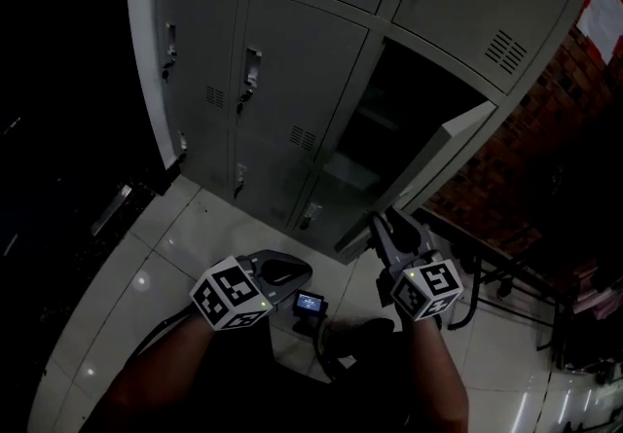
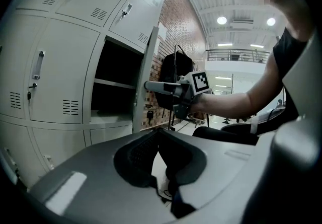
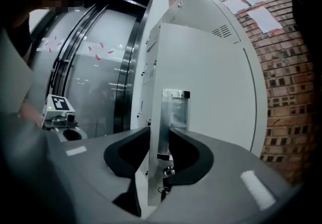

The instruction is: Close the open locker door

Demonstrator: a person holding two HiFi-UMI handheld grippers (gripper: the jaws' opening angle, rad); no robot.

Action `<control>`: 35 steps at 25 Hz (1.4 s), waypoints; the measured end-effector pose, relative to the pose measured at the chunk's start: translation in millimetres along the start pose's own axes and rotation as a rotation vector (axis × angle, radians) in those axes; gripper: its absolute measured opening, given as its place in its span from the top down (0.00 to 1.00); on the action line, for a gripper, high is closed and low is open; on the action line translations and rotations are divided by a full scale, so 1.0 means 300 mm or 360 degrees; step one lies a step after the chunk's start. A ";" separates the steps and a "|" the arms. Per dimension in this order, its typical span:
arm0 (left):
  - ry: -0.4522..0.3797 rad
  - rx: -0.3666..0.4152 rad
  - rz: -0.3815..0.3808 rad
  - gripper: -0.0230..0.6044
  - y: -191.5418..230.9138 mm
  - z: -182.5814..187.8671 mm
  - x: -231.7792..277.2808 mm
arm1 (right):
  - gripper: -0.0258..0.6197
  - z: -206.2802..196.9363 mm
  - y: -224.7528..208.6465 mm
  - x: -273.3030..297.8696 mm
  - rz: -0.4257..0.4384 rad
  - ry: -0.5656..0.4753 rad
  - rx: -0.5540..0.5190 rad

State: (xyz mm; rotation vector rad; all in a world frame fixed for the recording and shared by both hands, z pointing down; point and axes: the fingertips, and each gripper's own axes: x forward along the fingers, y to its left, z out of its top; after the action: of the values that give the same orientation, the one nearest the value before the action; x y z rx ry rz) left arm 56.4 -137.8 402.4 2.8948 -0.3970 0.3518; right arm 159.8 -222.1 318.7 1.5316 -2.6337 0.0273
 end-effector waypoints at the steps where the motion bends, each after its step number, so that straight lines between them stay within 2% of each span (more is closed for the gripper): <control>1: -0.0017 -0.0011 0.0007 0.94 0.008 0.007 -0.005 | 0.77 0.008 -0.001 0.041 -0.0017 -0.0002 -0.0003; 12: -0.0100 -0.0113 0.0093 0.94 0.061 0.008 -0.065 | 0.78 0.041 -0.071 0.391 -0.0237 0.0025 -0.0091; 21: -0.0133 -0.0101 0.0079 0.94 0.051 0.022 -0.072 | 0.77 0.059 -0.240 0.606 -0.0454 0.0063 0.0024; 25: -0.0148 -0.0103 0.0072 0.94 0.049 0.026 -0.078 | 0.79 0.067 -0.318 0.643 -0.0549 0.0059 0.0014; 30: -0.0149 -0.0091 0.0071 0.94 0.049 0.022 -0.089 | 0.88 0.064 -0.350 0.674 -0.0583 0.0069 0.0012; 35: -0.0159 -0.0099 0.0067 0.94 0.056 0.023 -0.094 | 0.87 0.062 -0.334 0.661 -0.0555 0.0065 0.0021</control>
State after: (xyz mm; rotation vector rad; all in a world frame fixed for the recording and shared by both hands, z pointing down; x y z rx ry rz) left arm 26.7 -148.5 391.1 2.8542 -0.4770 0.1976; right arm 148.2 -444.7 315.0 1.9478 -2.3031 0.0496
